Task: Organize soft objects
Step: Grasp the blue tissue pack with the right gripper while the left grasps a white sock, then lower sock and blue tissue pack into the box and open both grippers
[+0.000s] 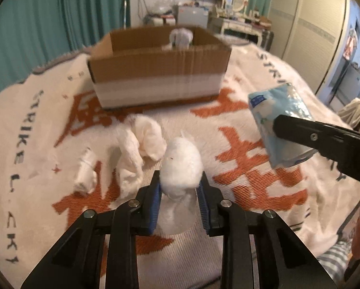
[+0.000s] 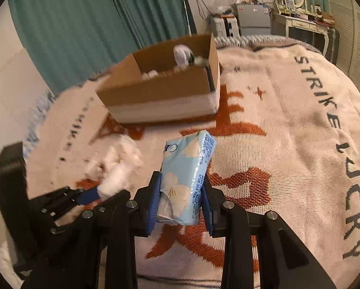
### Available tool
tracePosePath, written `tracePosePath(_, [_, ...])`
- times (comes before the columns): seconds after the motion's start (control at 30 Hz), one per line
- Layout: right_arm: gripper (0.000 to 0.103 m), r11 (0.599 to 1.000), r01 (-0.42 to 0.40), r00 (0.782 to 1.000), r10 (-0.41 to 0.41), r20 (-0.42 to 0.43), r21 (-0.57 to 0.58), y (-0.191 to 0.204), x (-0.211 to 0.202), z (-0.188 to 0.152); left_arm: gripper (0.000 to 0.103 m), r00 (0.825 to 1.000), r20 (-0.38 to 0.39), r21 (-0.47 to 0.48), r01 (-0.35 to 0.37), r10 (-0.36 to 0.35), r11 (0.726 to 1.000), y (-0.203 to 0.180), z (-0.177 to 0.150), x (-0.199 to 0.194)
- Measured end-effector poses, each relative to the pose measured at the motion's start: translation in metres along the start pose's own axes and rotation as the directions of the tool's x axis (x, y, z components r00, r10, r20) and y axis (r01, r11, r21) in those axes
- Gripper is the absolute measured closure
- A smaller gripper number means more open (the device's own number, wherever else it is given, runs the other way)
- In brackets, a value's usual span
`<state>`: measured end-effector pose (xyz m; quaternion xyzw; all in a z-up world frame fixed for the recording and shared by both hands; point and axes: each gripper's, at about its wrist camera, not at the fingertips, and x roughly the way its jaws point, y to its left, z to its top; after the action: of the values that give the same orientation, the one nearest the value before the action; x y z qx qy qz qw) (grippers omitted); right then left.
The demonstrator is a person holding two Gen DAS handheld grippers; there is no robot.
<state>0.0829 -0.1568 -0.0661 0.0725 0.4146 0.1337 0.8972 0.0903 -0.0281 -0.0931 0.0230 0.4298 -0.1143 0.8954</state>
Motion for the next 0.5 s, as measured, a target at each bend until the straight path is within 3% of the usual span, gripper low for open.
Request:
tracePosePath(0.17, [0.072, 0.999, 0.037, 0.997, -0.035, 0.067, -0.027, 0.012, -0.047, 0.011, 0.076, 0.994, 0.108, 0.012, 0.000, -0.001, 1.000, -0.005, 0.022, -0.052])
tracePosePath(0.5, [0.072, 0.989, 0.083, 0.971, -0.053, 0.233, -0.119, 0.054, -0.119, 0.069, 0.076, 0.953, 0.302, 0.068, -0.018, -0.003, 0.998, -0.003, 0.083, -0.135])
